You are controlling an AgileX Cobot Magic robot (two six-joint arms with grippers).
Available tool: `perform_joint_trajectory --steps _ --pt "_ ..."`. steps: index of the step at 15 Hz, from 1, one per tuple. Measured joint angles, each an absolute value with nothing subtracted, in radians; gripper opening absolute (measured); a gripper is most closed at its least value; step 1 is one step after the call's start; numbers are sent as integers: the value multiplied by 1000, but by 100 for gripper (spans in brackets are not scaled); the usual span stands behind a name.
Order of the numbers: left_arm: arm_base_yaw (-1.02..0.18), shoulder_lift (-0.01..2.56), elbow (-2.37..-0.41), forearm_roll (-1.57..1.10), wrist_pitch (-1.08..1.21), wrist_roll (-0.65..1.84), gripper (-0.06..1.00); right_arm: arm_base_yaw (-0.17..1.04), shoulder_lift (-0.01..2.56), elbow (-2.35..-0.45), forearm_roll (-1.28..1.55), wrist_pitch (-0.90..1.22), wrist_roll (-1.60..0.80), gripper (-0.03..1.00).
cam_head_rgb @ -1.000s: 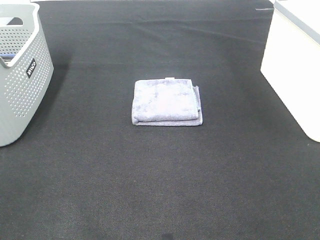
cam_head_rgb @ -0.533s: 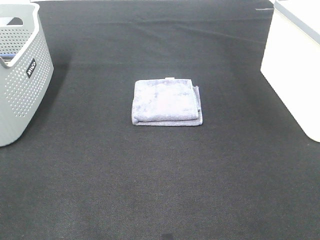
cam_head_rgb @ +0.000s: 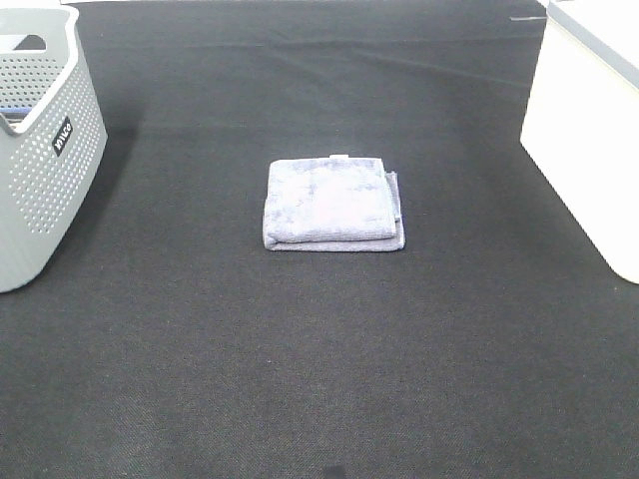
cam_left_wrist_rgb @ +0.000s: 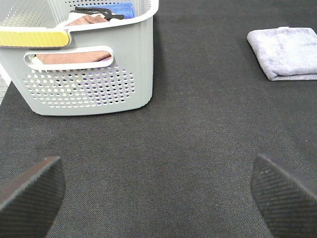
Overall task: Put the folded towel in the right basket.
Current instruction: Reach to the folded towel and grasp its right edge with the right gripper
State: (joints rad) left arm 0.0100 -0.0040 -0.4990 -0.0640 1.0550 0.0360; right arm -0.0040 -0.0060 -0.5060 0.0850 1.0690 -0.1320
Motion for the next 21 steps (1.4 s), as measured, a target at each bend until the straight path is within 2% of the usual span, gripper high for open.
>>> perform_joint_trajectory --steps 21 --pt "10 -4 -499 -64 1055 36 97 -4 -7 -506 82 1066 -131 77"
